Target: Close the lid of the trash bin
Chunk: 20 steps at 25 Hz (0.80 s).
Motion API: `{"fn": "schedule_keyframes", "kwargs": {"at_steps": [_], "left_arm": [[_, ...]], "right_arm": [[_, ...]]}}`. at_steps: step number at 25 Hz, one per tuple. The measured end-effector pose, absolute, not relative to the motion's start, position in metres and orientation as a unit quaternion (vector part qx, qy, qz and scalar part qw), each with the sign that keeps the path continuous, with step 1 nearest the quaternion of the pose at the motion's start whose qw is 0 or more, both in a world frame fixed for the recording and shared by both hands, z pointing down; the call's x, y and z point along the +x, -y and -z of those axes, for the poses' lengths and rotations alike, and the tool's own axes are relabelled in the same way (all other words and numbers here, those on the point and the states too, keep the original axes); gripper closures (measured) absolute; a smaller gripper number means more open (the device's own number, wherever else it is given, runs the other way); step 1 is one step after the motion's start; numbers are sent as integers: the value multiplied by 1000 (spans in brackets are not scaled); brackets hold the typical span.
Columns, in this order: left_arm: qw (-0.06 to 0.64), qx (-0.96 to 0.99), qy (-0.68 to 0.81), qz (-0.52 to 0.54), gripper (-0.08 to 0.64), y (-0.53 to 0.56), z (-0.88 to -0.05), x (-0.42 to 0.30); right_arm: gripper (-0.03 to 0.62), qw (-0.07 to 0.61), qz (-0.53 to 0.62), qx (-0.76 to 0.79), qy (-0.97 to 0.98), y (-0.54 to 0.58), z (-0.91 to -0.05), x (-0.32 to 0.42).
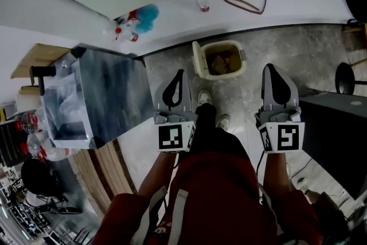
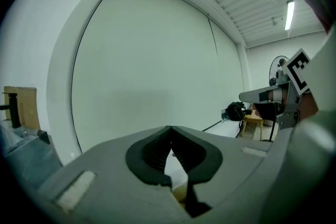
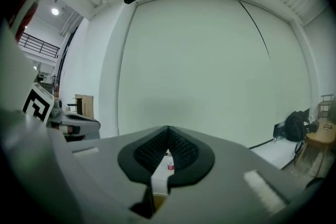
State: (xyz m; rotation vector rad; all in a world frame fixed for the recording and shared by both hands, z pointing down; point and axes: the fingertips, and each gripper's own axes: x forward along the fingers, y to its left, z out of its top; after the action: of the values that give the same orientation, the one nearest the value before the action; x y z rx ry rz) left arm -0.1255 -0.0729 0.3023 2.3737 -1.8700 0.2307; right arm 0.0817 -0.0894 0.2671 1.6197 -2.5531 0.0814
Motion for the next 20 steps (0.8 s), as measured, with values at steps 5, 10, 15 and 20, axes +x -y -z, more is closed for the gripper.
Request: {"fn": "schedule_keyframes", "kwargs": {"at_steps": [5, 10, 15, 20], "left_arm": [[101, 781, 608, -100, 554, 92, -360, -135], [143, 782, 592, -133, 548, 107, -418, -141], [200, 783, 566, -162, 503, 113, -475, -137], [235, 783, 544, -188, 441, 122, -523, -133]], "right_arm": [[592, 85, -43, 522, 848, 114, -301, 56], [592, 111, -61, 511, 850, 135, -332, 35], [592, 131, -79, 504, 850, 150, -358, 18], [592, 149, -94, 503, 846, 166, -387, 8]]}}
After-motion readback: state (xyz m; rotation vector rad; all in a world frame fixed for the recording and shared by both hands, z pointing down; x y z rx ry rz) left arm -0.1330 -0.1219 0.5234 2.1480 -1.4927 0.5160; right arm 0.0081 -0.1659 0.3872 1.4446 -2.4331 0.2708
